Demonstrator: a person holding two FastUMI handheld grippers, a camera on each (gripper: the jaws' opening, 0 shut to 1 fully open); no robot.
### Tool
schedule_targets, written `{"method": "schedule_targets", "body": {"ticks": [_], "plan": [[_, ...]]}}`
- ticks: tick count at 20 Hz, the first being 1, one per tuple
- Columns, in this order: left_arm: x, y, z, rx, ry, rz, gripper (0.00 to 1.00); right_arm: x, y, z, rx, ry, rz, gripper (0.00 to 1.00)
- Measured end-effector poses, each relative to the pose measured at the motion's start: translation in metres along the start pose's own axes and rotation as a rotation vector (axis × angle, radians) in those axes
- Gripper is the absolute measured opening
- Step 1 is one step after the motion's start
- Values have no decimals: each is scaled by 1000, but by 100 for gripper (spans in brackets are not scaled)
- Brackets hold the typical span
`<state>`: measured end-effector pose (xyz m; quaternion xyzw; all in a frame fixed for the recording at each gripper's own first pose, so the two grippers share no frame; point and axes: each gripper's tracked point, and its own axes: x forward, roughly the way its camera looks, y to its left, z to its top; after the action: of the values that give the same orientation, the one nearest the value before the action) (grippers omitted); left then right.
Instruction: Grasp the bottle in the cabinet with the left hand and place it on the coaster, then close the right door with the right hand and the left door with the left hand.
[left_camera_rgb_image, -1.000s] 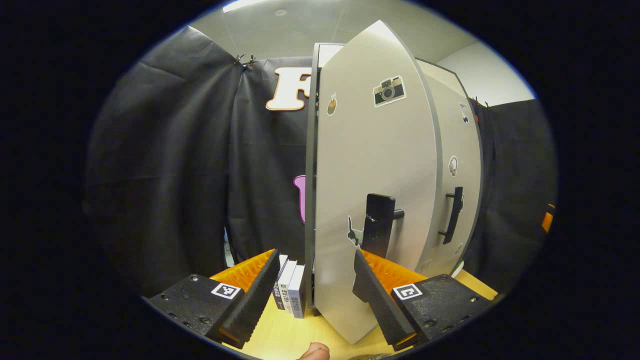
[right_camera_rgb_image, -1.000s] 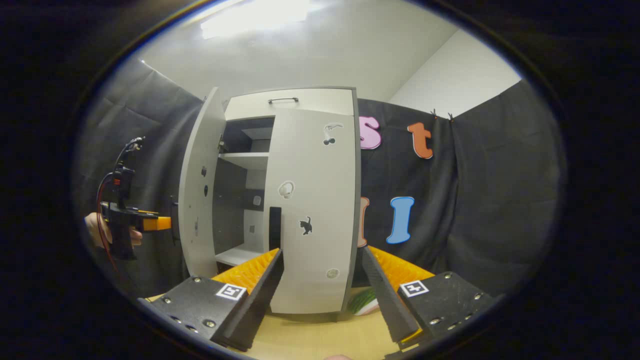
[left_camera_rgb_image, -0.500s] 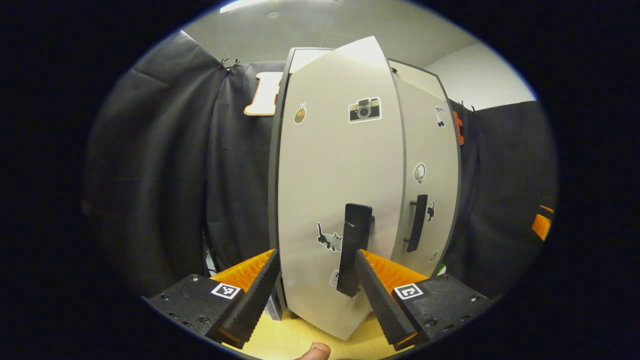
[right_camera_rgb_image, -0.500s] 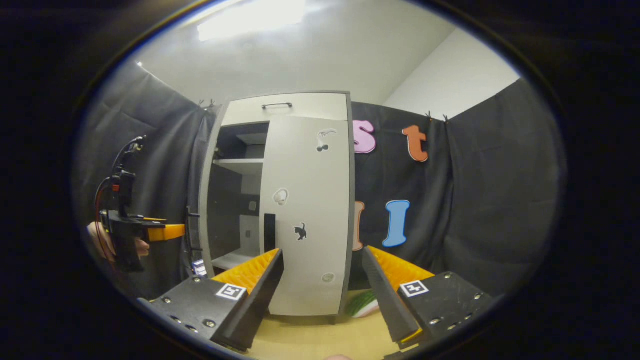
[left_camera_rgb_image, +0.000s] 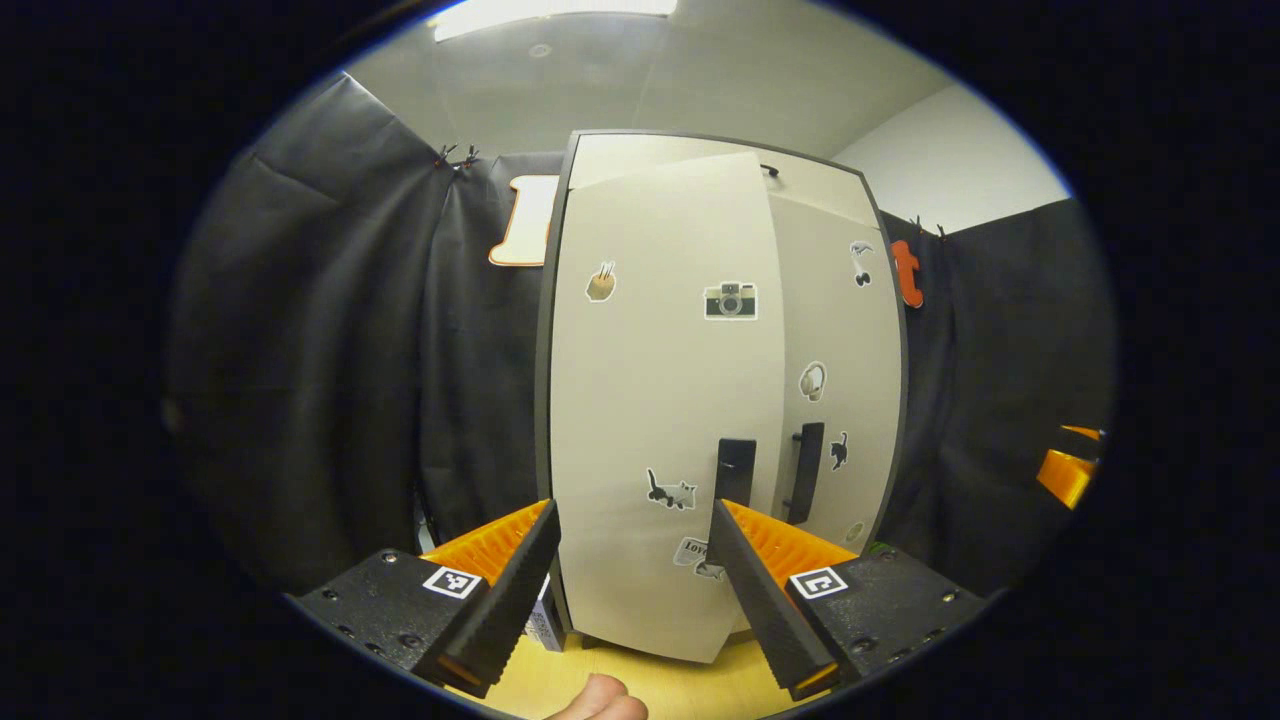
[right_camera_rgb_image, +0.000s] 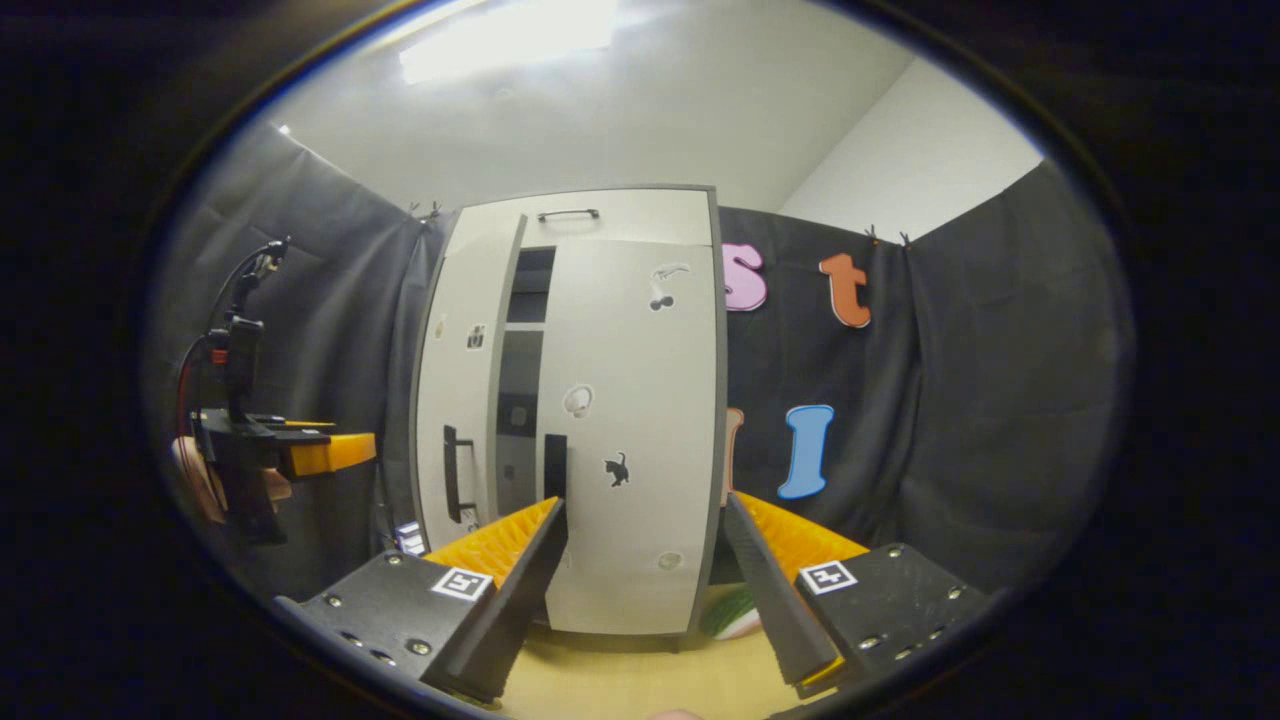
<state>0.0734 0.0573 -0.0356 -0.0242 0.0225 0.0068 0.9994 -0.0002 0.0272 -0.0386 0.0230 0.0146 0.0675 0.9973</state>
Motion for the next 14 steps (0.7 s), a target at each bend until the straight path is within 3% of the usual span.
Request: {"method": "schedule_targets", "body": {"ticks": [2, 4, 5, 6, 7, 8, 12, 14], "plan": [[-4, 2, -1, 10, 8, 5, 96, 1, 5, 5, -10, -6, 17, 92], [-7, 5, -8, 2, 36, 15, 93, 3, 6, 7, -1, -7, 18, 96], [-8, 6, -12, -8, 47, 21, 96, 4, 6, 7, 9, -6, 18, 92], [-9, 5, -14, -18, 53, 19, 96, 5, 7, 8, 14, -3, 16, 96], [-9, 3, -15, -28, 57, 12, 96, 6, 6, 7, 13, 0, 13, 92], [-10, 1, -18, -35, 65, 6, 96, 5, 6, 4, 5, 7, 12, 96], [-16, 4, -21, 15, 71, 25, 93, 7, 1, -10, -32, 35, -2, 96], [-19, 0, -22, 29, 63, 12, 96, 6, 1, -15, -38, 44, -1, 92]]}}
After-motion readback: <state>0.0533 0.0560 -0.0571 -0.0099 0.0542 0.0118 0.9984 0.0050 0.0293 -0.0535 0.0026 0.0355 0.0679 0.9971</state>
